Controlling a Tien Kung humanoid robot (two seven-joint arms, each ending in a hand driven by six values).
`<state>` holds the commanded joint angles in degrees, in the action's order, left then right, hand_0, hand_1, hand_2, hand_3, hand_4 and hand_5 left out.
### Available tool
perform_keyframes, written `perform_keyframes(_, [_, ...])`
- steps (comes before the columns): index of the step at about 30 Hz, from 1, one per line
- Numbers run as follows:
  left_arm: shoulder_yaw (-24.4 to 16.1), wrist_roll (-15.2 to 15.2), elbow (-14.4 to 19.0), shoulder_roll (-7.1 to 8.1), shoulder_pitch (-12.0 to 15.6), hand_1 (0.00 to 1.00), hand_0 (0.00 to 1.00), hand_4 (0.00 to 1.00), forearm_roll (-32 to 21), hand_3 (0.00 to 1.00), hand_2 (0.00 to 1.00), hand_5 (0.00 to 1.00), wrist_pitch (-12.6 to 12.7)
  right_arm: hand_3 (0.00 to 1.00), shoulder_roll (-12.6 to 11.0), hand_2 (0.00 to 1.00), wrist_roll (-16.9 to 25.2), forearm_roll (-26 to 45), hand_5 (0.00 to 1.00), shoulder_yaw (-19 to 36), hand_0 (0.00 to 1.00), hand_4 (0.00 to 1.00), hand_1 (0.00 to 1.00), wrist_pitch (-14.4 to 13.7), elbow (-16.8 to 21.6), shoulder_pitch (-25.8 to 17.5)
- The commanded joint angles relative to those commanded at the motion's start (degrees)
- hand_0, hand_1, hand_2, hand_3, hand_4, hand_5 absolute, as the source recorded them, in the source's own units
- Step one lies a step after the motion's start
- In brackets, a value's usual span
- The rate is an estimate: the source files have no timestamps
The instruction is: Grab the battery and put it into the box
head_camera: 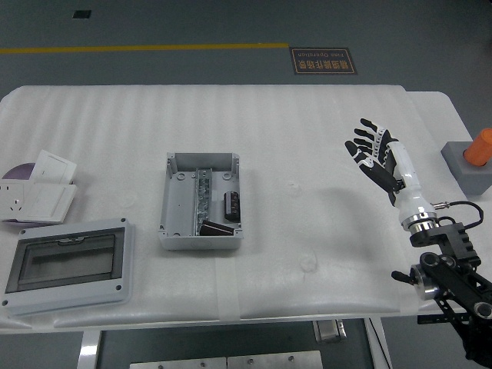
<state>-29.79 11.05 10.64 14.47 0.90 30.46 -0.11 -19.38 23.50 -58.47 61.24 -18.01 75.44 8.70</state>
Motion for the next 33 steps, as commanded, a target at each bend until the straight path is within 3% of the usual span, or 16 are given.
perform_keyframes(5, [0.2,-0.1,0.0,0.31,-0.1,0.629,0.567,0.636,0.3,0.566,0.537,0.302,0.0,0.828,0.3,0.766,4.2,9.4,0.553,-1.7,0.668,0.891,0.717,2.7,0.6,-0.3])
perform_keyframes(15, [-1.3,0.4,0.0,1.05,0.1,0.628,0.567,0.625,2.6,0.565,0.537,0.280,-0.2,0.802,1.5,0.751,5.4,22.7,0.548,-2.4,0.655,0.876,0.697,4.5,-0.9,-0.4])
perform_keyframes(26, [-2.3,0.5,0.0,2.24,0.5,0.627,0.571,0.624,2.9,0.567,0.539,0.280,-0.4,0.788,2.8,0.751,4.9,22.4,0.560,-2.4,0.649,0.875,0.693,3.8,-3.9,0.6])
perform_keyframes(33, [0.5,-0.5,-0.1,1.50,1.8,0.628,0.571,0.624,-1.9,0.565,0.538,0.279,-0.2,0.783,0.7,0.745,3.9,21.1,0.571,-2.2,0.648,0.871,0.690,3.7,-2.6,0.4])
